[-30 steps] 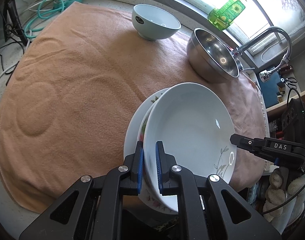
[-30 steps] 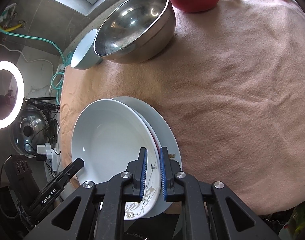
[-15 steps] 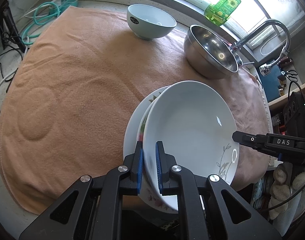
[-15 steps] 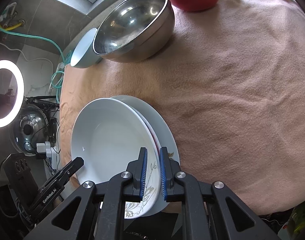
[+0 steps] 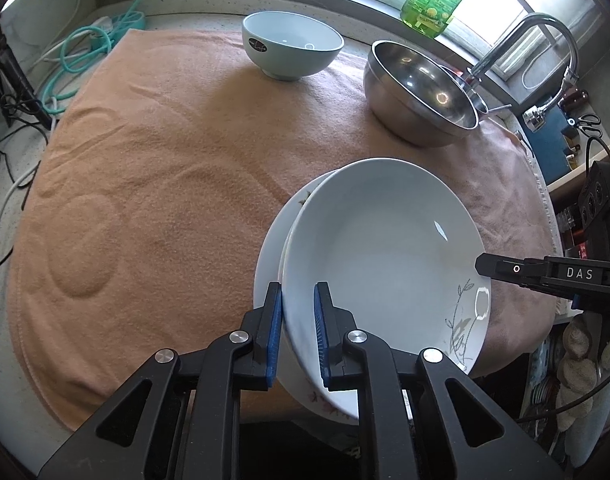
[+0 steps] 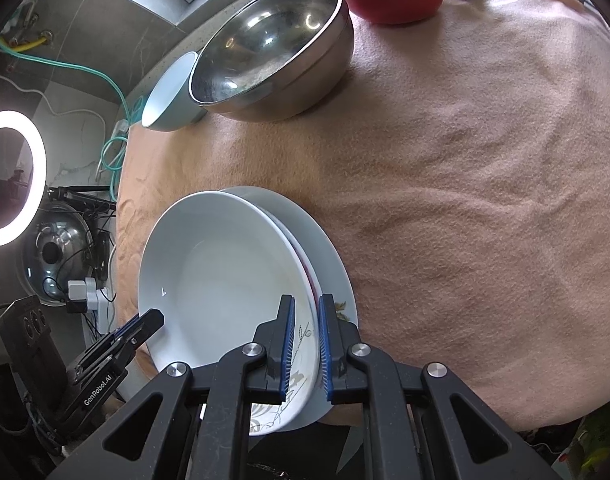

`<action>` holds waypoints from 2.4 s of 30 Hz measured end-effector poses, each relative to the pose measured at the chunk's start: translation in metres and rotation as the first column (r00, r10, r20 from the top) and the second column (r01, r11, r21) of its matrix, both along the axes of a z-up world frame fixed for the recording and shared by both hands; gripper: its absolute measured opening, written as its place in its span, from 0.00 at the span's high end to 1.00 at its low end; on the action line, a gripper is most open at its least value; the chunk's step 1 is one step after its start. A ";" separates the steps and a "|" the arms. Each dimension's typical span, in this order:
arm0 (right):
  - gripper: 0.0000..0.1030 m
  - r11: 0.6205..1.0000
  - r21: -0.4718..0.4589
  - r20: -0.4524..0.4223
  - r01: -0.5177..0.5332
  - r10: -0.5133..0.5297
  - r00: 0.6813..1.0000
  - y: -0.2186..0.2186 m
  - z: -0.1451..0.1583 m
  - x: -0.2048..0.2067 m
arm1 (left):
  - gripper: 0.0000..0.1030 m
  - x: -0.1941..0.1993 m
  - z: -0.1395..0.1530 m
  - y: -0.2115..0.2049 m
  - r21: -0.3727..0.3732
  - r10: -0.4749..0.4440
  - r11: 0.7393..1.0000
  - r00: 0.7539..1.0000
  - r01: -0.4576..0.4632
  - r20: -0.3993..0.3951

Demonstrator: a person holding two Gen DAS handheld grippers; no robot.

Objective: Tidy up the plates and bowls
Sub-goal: 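Lower the white leaf plate onto the floral plate stack with the right tool, then open the right tool and release the white leaf plate on the stack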

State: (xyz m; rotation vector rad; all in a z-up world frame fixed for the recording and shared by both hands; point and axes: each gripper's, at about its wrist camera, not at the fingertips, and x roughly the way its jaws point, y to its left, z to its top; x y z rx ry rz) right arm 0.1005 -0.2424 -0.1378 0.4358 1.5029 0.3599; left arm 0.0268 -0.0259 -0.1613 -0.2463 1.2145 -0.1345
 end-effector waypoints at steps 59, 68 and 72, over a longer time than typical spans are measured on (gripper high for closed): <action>0.89 0.989 -0.146 0.370 0.007 0.048 0.928 0.001 0.075 -0.021 | 0.88 -0.001 0.060 0.064 -0.027 0.154 0.988 0.978 -0.151 0.143; 0.73 0.982 -0.152 0.380 0.108 -0.043 0.924 0.004 0.085 0.000 | 0.85 0.033 0.061 0.072 -0.055 0.081 0.996 0.985 -0.074 0.150; 0.73 0.975 -0.159 0.379 0.153 -0.083 0.922 0.000 0.084 0.005 | 0.85 0.045 0.059 0.070 -0.069 0.047 0.997 0.989 -0.038 0.142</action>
